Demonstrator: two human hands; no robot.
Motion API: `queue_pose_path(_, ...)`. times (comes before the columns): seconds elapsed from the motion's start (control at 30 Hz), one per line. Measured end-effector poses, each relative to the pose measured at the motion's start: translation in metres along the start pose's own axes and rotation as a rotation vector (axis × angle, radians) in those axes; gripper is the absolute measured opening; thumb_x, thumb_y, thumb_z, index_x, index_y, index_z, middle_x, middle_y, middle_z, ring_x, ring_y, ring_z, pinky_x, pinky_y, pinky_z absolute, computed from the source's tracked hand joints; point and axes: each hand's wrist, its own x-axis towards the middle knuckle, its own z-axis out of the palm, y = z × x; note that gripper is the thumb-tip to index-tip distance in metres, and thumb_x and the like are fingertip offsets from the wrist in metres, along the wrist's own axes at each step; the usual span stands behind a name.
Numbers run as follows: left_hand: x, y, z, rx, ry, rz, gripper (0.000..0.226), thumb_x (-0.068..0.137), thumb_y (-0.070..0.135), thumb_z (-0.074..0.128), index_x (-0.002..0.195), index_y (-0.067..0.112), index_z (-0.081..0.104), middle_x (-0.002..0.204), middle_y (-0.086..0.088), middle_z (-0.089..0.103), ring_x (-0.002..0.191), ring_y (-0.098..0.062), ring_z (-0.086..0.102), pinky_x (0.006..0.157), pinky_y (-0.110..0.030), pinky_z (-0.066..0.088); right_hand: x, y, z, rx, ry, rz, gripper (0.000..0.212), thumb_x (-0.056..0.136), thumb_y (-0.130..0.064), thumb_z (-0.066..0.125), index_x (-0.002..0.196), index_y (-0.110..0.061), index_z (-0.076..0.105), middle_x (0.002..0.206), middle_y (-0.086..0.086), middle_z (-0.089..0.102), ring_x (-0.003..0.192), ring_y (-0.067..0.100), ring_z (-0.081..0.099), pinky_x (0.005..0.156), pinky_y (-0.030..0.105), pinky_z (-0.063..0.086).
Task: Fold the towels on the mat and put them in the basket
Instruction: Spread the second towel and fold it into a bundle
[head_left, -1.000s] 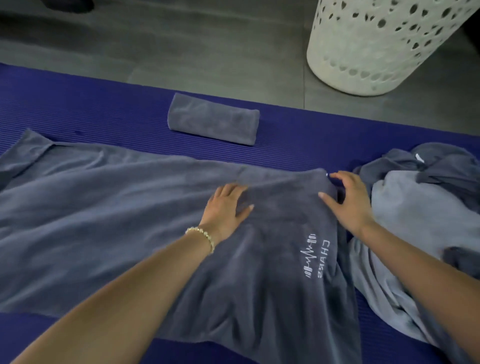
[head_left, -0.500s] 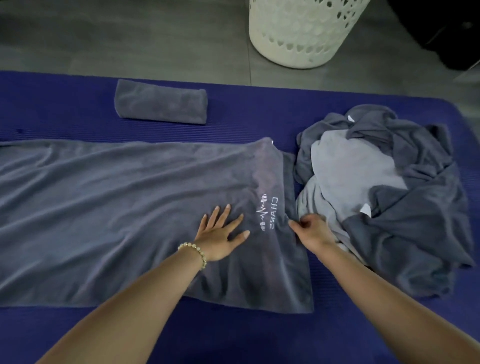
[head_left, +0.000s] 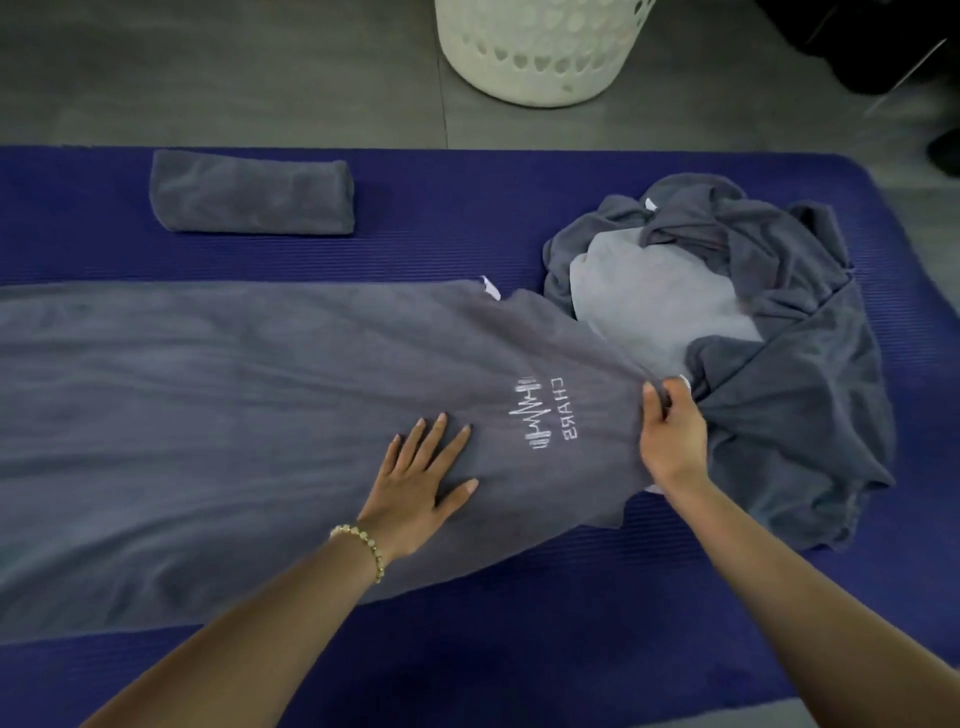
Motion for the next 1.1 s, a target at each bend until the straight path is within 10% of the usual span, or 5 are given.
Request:
queue_pose_path(0.27,0.006,0.011,0.005,0.029,-0.078,-0.039,0.08,0.073,0.071,-0.009,0.145,0.039,-0.017,0.149,0.01,-0.034,0.142,-0.016,-0.028,0.115,-0.036,-0.018,-0.044,0.04,-0.024,0.305,-0.538,0.241,0.014,0.085,-0.022,0.071,0.095,-0.012,0.071,0.088,-0.004,0.075,0.085,0.008,0.07,0.069,0.015,0.053)
queue_pose_path(0.67,0.0,0.007,-0.02,-0.238,-0.077,-0.07,0.06,0.096,0.057,0.023,0.151,0.034,0.013,0.161,0.011,0.001,0.147,-0.009,-0.005,0.119,-0.031,-0.002,-0.047,-0.009,-0.041,0.506,-0.606,0.266,0.01,0.085,-0.015,0.067,0.096,-0.016,0.067,0.084,-0.006,0.075,0.078,0.005,0.069,0.064,0.015,0.052)
queue_pose_path(0.83,-0.045,-0.041,-0.046,-0.423,-0.128,-0.169,0.095,0.069,0.087,0.015,0.15,0.037,0.022,0.156,0.016,0.022,0.144,-0.007,0.019,0.119,-0.028,0.012,-0.062,-0.077,0.025,0.408,-0.886,0.147,0.045,0.082,-0.016,0.073,0.118,-0.032,0.052,0.122,-0.011,0.061,0.112,0.002,0.057,0.097,0.022,0.047)
queue_pose_path(1.1,-0.171,-0.167,-0.042,-0.467,0.109,-0.481,0.079,0.076,0.075,0.038,0.137,0.026,0.048,0.137,0.006,0.053,0.127,-0.012,0.049,0.112,-0.031,0.032,-0.142,-0.168,0.164,0.457,-1.08,0.041,0.06,0.084,-0.017,0.072,0.138,-0.02,0.046,0.135,-0.008,0.055,0.124,0.006,0.05,0.107,0.023,0.039)
